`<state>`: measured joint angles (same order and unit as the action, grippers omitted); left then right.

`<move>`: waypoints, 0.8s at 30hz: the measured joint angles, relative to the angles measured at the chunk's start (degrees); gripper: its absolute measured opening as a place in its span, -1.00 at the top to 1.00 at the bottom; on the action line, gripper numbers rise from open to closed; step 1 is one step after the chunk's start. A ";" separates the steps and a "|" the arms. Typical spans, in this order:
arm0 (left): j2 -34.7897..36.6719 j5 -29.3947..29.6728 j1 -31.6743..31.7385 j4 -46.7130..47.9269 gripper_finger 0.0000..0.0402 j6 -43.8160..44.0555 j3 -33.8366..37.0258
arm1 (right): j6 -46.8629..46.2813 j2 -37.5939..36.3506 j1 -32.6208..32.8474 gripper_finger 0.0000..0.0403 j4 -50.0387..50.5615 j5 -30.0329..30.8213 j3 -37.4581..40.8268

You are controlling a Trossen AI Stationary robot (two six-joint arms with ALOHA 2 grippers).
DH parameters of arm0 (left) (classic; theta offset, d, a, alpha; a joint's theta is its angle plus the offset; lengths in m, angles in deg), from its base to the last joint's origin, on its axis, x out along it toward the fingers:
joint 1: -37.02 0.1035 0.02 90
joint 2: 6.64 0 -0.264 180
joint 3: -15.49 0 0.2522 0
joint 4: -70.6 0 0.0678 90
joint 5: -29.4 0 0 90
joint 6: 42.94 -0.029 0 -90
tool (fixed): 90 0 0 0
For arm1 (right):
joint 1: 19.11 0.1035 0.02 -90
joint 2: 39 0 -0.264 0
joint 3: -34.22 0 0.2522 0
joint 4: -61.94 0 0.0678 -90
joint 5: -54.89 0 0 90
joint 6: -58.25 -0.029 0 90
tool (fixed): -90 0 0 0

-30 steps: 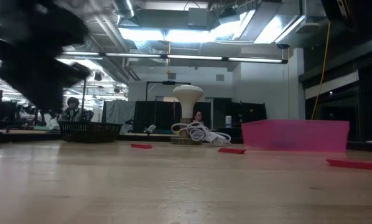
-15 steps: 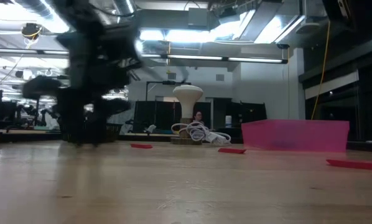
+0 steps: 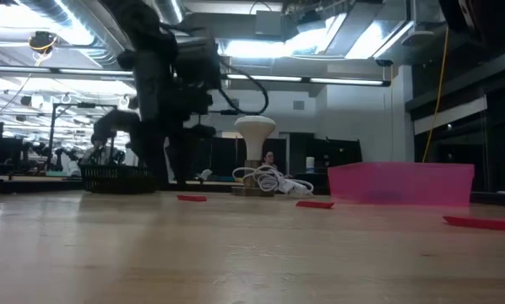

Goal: Pick & Place School Supplies
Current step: Put the red eraser into the red bin

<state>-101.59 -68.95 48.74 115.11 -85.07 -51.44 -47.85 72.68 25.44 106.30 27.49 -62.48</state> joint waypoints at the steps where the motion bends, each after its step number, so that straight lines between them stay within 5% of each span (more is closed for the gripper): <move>1: -0.62 0.64 0.25 -0.44 0.31 -0.79 0.00 | -0.30 0.00 0.01 0.79 0.24 -0.04 0.00; 24: -3.04 1.07 4.90 -6.12 0.31 -3.55 -0.11 | -4.22 1.01 0.00 0.78 1.20 -0.90 0.00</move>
<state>-104.63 -67.87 53.64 108.99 -88.63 -51.55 -52.07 73.69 25.44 107.50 26.59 -62.48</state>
